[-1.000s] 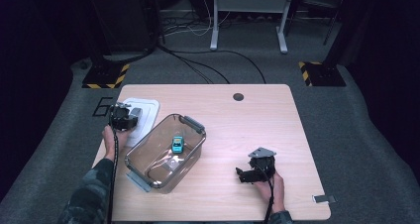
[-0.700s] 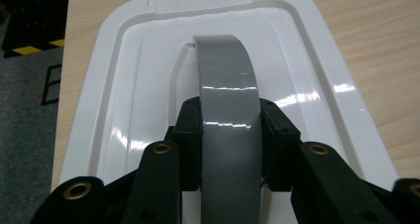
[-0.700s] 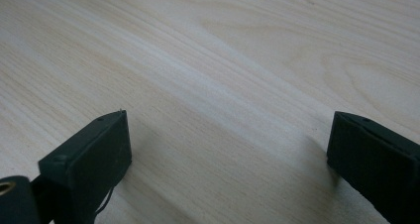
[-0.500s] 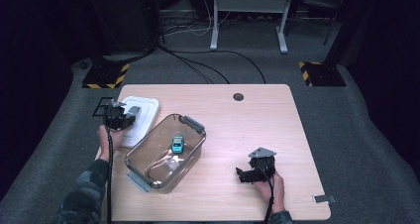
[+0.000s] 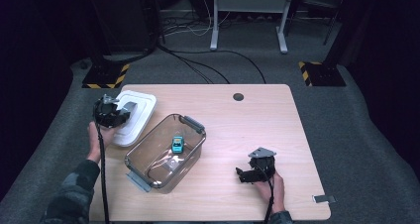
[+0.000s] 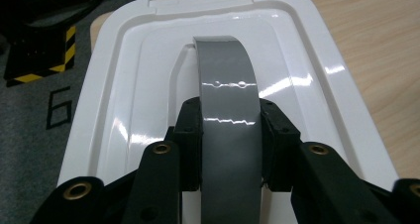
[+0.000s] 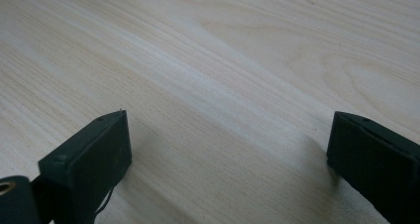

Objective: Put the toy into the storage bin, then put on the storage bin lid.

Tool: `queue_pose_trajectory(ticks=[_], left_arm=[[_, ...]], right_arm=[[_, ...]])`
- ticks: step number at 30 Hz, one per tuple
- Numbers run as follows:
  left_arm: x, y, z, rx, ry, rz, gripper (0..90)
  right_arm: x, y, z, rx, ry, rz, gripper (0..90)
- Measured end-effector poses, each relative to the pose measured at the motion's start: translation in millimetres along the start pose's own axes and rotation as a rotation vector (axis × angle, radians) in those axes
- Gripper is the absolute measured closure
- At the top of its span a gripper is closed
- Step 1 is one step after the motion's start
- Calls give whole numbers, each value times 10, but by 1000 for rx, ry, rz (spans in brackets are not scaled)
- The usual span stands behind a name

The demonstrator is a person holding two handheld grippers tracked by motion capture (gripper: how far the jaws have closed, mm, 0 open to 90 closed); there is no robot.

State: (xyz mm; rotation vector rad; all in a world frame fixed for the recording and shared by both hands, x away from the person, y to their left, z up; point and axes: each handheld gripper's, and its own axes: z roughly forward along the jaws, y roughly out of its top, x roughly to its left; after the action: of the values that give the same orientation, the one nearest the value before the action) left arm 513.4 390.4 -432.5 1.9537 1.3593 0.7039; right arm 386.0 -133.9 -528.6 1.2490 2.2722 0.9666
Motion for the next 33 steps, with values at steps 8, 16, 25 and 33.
queue_pose_trajectory(ticks=[8,16,25,33], left_arm=[[-17,165,-264,-35,-8,44,666],[-101,300,-451,-40,-33,83,666],[-208,443,-685,-65,-65,116,666],[-284,521,-861,-87,-96,118,666]], right_arm=[[0,0,-1,0,-1,-1,27],[0,0,-1,1,-1,0,26],[0,0,-1,0,-2,0,26],[0,0,-1,0,-1,-1,27]])
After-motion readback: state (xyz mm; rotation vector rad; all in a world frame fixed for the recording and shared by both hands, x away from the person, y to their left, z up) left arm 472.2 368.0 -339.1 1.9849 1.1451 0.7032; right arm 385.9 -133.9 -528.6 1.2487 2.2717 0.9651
